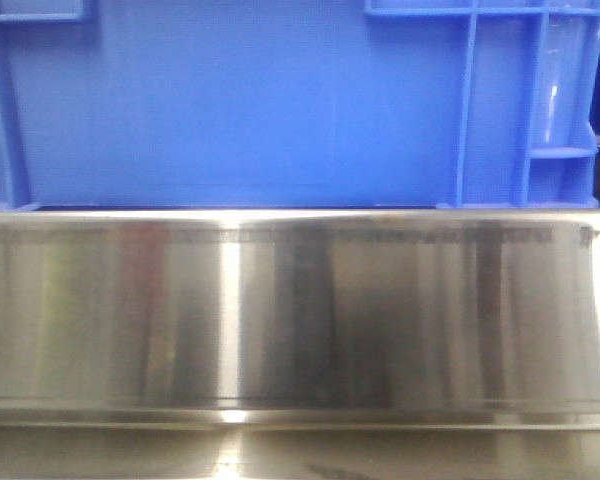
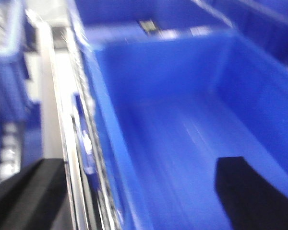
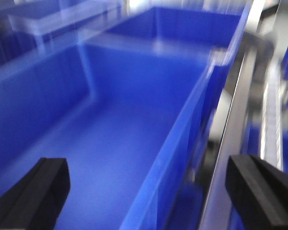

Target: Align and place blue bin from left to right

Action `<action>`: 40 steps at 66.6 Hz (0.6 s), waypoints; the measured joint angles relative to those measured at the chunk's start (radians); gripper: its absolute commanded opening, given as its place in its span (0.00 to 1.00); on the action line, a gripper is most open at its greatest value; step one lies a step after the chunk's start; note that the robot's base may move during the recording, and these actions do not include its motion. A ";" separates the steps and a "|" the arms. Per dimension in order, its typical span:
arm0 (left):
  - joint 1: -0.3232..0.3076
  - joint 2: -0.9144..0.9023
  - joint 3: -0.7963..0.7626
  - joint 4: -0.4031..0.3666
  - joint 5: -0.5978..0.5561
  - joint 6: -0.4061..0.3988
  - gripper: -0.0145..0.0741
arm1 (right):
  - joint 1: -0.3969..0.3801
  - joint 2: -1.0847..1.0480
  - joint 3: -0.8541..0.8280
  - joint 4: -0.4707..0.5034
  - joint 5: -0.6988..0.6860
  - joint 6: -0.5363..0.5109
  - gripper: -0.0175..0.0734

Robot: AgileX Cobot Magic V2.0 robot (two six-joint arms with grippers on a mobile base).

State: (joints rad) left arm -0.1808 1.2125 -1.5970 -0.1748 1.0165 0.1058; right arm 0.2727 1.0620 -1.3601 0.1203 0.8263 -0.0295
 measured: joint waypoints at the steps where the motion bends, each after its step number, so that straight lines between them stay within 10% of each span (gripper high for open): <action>1: -0.004 0.008 -0.006 0.000 0.008 0.003 0.84 | 0.000 0.013 -0.012 -0.007 0.013 0.006 0.81; 20: -0.083 0.153 -0.086 0.062 0.115 -0.013 0.84 | 0.000 0.258 -0.302 -0.153 0.322 0.145 0.81; 40: -0.086 0.343 -0.259 0.154 0.210 -0.106 0.84 | 0.000 0.475 -0.535 -0.095 0.394 0.159 0.81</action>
State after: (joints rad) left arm -0.2671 1.5554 -1.8556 -0.0212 1.2267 0.0000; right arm 0.2723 1.5373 -1.8949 0.0249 1.2205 0.1294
